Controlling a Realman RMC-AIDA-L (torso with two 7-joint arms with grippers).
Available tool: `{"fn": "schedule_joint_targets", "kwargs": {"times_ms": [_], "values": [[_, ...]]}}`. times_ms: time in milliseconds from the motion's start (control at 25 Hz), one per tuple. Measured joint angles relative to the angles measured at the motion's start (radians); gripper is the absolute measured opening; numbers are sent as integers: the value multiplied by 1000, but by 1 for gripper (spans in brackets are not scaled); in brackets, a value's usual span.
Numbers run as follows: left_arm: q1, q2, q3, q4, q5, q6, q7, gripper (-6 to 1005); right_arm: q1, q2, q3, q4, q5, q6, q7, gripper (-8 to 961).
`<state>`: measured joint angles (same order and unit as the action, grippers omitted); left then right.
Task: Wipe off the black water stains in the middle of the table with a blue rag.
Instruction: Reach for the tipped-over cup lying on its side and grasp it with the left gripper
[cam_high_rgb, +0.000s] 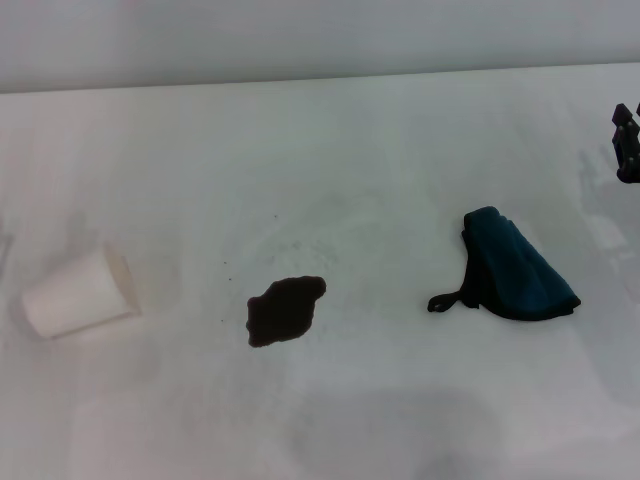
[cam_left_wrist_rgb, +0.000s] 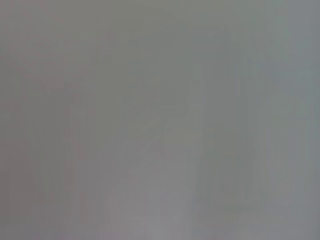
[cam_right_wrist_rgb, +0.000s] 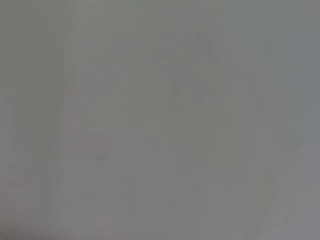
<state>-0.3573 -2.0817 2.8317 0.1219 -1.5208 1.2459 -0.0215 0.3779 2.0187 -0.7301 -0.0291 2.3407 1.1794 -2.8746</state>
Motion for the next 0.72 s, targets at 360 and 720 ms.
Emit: {"fn": "schedule_joint_targets", "kwargs": {"times_ms": [360,720], "values": [[0,0,0,1,-1,-3,0,879,-1,0,0,0,-1,0,0,265],[2,-1,1,1,-4,-6,0,880,-1,0,0,0,-1,-3,0,266]]}}
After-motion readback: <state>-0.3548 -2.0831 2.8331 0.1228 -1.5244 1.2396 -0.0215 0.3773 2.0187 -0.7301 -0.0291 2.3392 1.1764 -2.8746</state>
